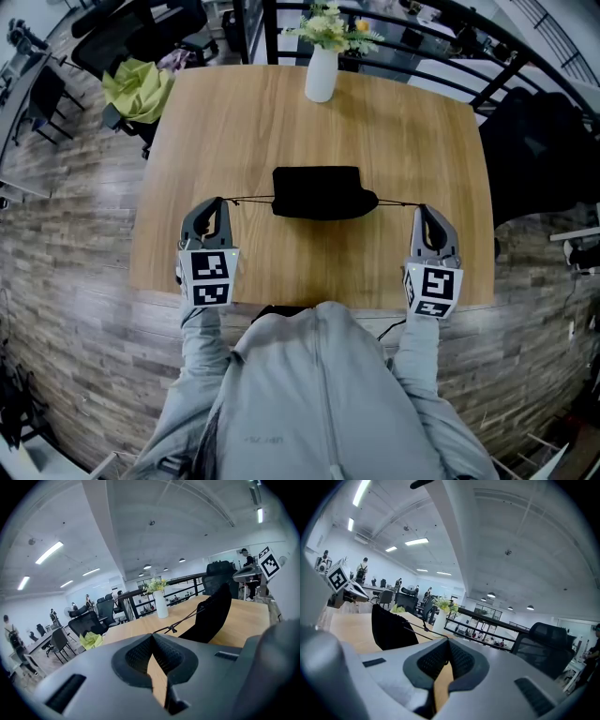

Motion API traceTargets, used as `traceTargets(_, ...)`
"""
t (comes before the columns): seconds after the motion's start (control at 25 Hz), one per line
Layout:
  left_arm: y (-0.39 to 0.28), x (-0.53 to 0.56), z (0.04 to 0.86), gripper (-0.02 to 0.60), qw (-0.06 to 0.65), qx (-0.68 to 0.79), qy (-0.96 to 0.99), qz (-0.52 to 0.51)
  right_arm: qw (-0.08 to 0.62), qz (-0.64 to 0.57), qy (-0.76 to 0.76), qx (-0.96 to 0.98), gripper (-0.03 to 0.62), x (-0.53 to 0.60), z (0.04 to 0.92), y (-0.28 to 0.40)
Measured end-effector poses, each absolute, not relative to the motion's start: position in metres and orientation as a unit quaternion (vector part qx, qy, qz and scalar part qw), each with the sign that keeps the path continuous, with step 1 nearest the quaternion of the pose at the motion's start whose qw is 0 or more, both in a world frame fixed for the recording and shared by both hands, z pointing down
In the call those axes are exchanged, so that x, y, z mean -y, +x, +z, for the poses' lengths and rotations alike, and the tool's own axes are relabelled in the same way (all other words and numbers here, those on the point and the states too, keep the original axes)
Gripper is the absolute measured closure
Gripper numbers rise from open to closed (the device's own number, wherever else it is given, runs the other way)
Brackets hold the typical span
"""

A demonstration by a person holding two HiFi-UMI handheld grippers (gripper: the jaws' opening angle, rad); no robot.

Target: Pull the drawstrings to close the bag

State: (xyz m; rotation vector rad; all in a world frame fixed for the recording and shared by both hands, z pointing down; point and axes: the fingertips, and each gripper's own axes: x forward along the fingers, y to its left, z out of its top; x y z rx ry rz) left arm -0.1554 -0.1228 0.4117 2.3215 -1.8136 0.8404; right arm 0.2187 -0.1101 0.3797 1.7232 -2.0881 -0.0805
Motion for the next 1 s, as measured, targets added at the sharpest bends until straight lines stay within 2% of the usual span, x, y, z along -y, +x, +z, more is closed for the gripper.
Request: traceTargets(1.0,-0.198,0.110,0.428,0.554,0.051,0.620,0.726,0.292,0.224,-0.024,0.654,0.722,0.572,0.098,0.385,0.258)
